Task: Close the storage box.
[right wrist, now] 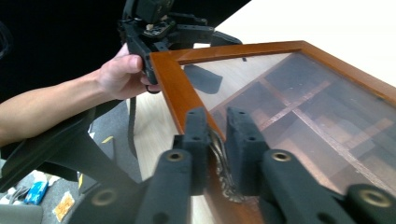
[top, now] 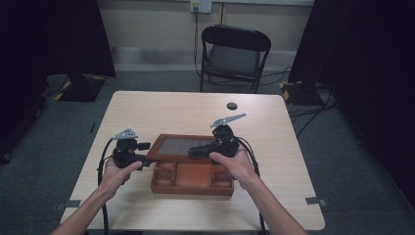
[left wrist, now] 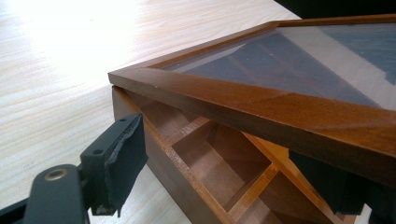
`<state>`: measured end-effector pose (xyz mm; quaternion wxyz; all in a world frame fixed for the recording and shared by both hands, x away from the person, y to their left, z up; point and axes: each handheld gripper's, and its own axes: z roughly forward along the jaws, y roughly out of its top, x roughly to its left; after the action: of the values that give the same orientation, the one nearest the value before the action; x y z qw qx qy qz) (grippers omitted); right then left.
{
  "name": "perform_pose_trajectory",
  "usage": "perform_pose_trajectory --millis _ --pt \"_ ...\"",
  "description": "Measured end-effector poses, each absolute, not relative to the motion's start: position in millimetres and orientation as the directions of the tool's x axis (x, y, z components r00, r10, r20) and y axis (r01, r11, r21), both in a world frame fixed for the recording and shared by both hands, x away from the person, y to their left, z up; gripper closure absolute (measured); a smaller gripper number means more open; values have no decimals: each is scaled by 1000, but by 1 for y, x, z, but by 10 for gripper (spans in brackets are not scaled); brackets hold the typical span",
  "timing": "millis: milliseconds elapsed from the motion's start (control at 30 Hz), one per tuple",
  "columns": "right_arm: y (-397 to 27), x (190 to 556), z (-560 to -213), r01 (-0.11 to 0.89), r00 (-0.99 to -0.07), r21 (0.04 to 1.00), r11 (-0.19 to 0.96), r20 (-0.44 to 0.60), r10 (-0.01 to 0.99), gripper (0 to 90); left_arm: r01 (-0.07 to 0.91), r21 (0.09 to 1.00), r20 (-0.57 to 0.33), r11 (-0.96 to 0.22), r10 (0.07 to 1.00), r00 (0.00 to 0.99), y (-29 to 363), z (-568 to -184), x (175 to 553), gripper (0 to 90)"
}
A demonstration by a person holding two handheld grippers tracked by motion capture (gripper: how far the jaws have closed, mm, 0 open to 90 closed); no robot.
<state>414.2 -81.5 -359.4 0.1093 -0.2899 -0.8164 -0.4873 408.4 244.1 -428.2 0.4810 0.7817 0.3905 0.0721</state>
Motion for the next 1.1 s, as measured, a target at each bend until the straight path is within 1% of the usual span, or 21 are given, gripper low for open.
perform_pose_trajectory --millis 233,567,733,800,1000,1100 --pt "-82 413 -359 578 -809 732 362 455 373 801 545 802 -262 -244 676 689 244 -429 409 184" --pt "-80 410 -359 551 -827 735 395 417 378 803 556 790 -266 -258 673 690 247 -434 411 175" --pt "-81 406 -360 536 -832 743 399 388 396 802 575 781 -274 -244 693 666 253 -436 414 176" --pt "-82 406 -360 541 -830 738 403 393 395 801 584 779 -280 -230 705 651 256 -438 415 178" --pt "-84 405 -363 537 -833 734 416 384 397 802 596 773 -277 -219 728 627 263 -439 418 182" --pt "-84 403 -366 516 -846 741 429 364 389 803 590 775 -266 -226 730 630 267 -438 419 175"
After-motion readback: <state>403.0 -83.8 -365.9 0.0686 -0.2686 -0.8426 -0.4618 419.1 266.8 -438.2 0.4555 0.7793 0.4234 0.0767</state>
